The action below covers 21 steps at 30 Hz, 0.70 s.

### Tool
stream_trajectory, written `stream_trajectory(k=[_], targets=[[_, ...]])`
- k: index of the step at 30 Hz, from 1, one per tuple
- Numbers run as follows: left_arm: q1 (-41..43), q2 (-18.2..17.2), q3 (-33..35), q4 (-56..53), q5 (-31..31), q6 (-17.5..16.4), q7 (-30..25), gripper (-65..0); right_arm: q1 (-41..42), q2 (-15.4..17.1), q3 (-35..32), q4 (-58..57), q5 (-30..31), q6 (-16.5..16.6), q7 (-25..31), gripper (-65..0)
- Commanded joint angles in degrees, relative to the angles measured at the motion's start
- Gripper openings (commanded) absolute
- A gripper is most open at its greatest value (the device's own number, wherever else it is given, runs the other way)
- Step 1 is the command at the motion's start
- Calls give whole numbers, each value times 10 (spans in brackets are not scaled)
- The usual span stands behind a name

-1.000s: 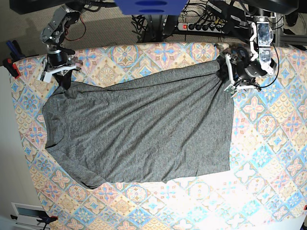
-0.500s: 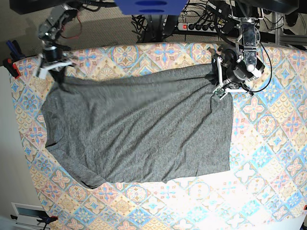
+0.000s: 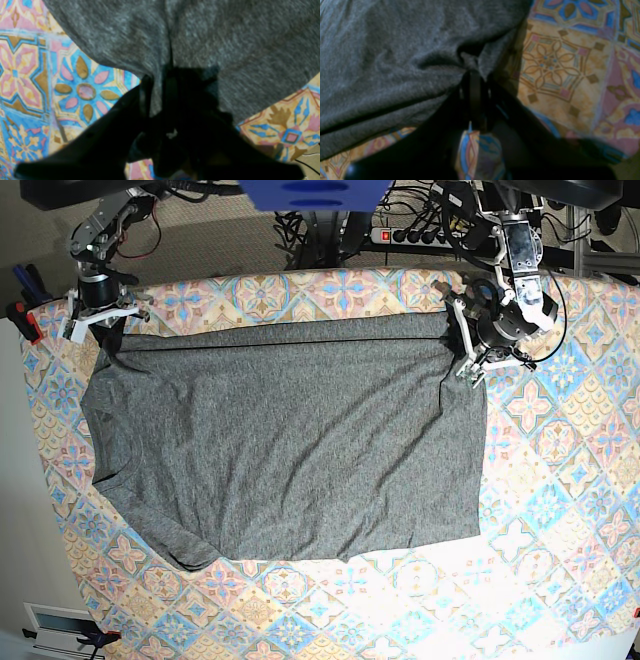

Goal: Layout the t-shirt on the table in an organized manner, then fold the t-shirt properly
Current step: 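Drag the held shirt edge across the shirt body with both grippers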

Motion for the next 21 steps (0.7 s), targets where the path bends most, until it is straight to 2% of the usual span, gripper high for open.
stream_trajectory(k=[1, 4, 8, 14, 18, 21], targets=[[7, -8, -6, 5, 56, 14, 56, -575, 2, 7, 2, 13, 10, 0, 17, -650], [4, -7, -6, 17, 57, 14, 57, -575, 2, 7, 2, 13, -2, 0, 17, -650], [2, -6, -6, 18, 59, 14, 57, -575, 8, 7, 2, 17, -70, 0, 17, -650], [-13, -4, -6, 20, 60, 14, 58, -575, 9, 7, 1, 61, -121, 0, 17, -650], [-13, 14, -6, 54, 63, 14, 58, -575, 60, 7, 1, 81, -148, 0, 17, -650], [-14, 30, -6, 83, 93, 14, 58, -575, 99, 7, 1, 84, -164, 0, 17, -650]])
